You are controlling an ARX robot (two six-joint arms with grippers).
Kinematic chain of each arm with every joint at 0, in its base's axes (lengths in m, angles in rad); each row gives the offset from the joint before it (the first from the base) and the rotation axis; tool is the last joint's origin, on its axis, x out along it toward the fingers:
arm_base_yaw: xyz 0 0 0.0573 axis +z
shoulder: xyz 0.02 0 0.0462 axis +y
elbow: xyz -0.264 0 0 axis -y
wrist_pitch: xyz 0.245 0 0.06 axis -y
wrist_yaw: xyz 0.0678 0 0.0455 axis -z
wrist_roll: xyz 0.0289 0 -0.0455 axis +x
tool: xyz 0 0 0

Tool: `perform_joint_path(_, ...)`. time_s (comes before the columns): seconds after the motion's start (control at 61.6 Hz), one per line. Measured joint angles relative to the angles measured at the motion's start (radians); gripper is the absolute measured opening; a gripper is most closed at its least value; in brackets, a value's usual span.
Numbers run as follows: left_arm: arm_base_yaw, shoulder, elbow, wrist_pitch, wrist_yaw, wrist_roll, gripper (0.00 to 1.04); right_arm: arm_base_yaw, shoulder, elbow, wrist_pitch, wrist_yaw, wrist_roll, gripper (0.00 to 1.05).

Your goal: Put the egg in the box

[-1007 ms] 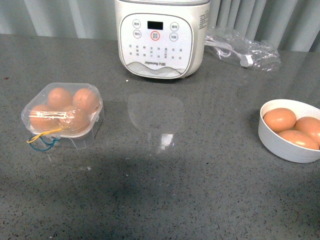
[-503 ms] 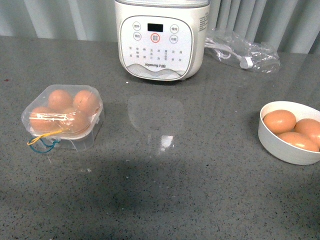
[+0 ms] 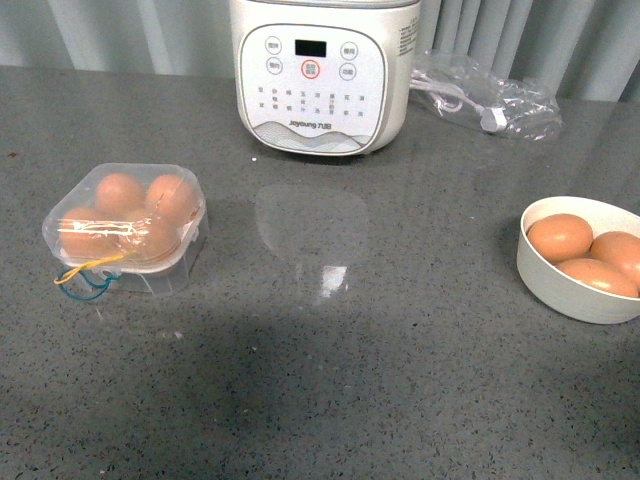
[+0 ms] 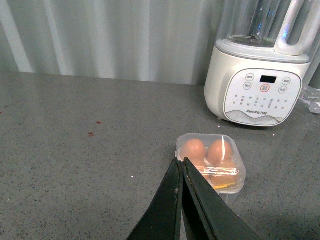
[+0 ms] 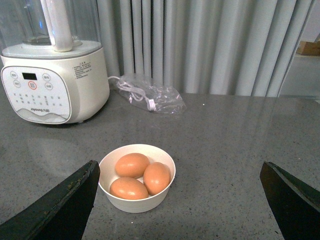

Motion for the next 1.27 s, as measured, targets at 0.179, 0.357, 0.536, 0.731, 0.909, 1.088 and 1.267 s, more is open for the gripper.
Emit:
perform_joint_path(0.179, 0.0, -0.161, 0.001, -0.181, 0.0, 0.0, 0.04, 0.0, 0.0, 0.0, 0.0, 0.0, 0.0, 0.97)
perform_joint_path(0.357, 0.0, -0.182, 0.001, -0.188, 0.0, 0.0, 0.18, 0.0, 0.0, 0.0, 0.0, 0.0, 0.0, 0.97)
perform_joint_path(0.536, 0.0, -0.182, 0.001, -0.188, 0.0, 0.0, 0.5, 0.0, 0.0, 0.0, 0.0, 0.0, 0.0, 0.97)
perform_joint_path(0.731, 0.0, -0.182, 0.001, -0.188, 0.0, 0.0, 0.94, 0.0, 0.0, 0.0, 0.0, 0.0, 0.0, 0.97)
perform_joint_path(0.909, 0.0, -0.182, 0.001, -0.188, 0.0, 0.003, 0.98, 0.0, 0.0, 0.0, 0.0, 0.0, 0.0, 0.97)
perform_joint_path(1.088, 0.0, -0.182, 0.001, -0.188, 0.0, 0.003, 0.98, 0.0, 0.0, 0.0, 0.0, 0.0, 0.0, 0.97)
perform_joint_path(1.267, 0.0, -0.182, 0.001, -0.188, 0.0, 0.003, 0.98, 0.0, 0.0, 0.0, 0.0, 0.0, 0.0, 0.97)
